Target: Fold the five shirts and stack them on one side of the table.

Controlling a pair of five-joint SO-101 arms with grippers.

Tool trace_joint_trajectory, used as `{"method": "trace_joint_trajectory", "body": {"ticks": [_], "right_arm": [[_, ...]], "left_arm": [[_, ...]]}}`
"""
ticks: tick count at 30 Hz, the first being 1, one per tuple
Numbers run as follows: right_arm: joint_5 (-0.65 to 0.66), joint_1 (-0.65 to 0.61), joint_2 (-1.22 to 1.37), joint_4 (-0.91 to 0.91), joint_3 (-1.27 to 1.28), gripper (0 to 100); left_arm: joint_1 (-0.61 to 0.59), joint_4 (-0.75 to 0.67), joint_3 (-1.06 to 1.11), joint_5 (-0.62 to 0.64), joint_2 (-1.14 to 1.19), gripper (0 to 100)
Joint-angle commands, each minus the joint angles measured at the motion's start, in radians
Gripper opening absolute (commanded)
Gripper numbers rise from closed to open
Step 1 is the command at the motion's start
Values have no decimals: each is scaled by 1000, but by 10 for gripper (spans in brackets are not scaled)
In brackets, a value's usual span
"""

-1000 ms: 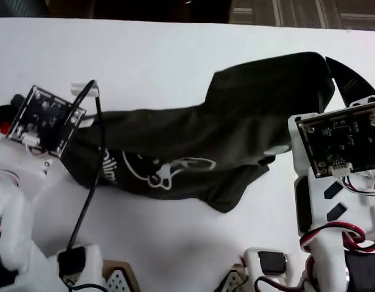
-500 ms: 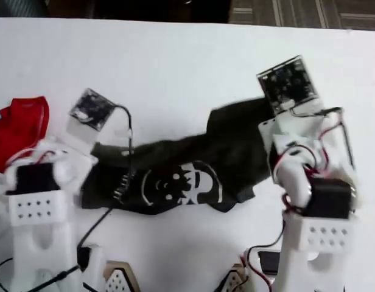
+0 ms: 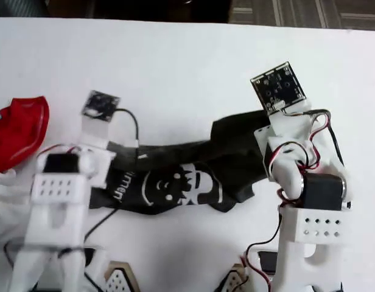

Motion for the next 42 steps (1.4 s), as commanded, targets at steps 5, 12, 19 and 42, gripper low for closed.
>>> {"method": "trace_joint_trajectory", "body": {"ticks": [5, 12, 19, 42], "right_arm": [[8, -7, -15, -21, -6, 18], [8, -7, -13, -22, -6, 18], [11, -7, -13, -22, -6, 18], [15, -7, -10, -22, -6, 18]], "left_arm": [[12, 44, -228, 12, 86, 93], [12, 80, -278, 55, 91, 165], [12, 101, -285, -89, 178, 167], [5, 140, -337, -249, 565, 165]]}}
